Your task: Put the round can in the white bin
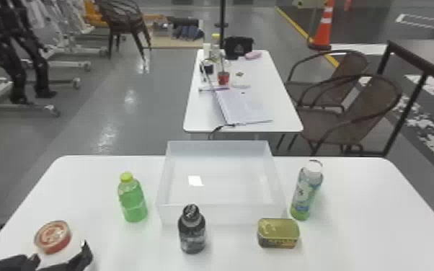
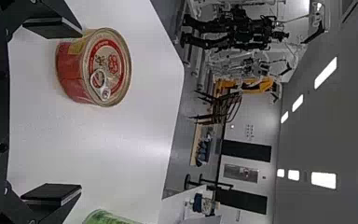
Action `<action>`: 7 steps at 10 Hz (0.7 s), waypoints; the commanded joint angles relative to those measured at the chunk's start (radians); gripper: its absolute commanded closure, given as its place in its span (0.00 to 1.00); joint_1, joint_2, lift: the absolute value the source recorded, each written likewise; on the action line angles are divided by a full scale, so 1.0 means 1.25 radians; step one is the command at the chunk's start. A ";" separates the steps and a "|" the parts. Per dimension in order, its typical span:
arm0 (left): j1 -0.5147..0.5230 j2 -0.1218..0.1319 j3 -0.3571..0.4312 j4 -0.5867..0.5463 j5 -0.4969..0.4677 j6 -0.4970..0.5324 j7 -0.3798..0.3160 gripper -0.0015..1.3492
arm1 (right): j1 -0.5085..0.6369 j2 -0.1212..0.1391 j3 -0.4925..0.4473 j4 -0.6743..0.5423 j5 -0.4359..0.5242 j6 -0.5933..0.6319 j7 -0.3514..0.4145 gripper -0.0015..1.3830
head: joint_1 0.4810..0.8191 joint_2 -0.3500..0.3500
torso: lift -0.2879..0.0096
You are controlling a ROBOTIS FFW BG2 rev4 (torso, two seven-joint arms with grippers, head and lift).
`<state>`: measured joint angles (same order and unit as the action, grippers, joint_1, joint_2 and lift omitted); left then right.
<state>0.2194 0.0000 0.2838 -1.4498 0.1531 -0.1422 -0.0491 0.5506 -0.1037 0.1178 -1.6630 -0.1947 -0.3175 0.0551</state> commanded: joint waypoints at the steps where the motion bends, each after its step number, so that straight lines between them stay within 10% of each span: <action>1: -0.017 0.002 0.001 0.009 0.008 0.019 0.000 0.10 | 0.000 0.001 -0.001 0.000 -0.001 0.000 0.000 0.04 | 0.20 0.50 | 0.63; 7: -0.079 0.032 0.027 0.057 0.010 0.073 0.000 0.10 | 0.000 0.000 0.000 0.001 -0.003 0.000 0.000 0.04 | 0.20 0.50 | 0.63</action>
<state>0.1316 0.0347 0.3160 -1.3917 0.1641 -0.0533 -0.0494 0.5506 -0.1035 0.1176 -1.6613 -0.1979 -0.3175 0.0561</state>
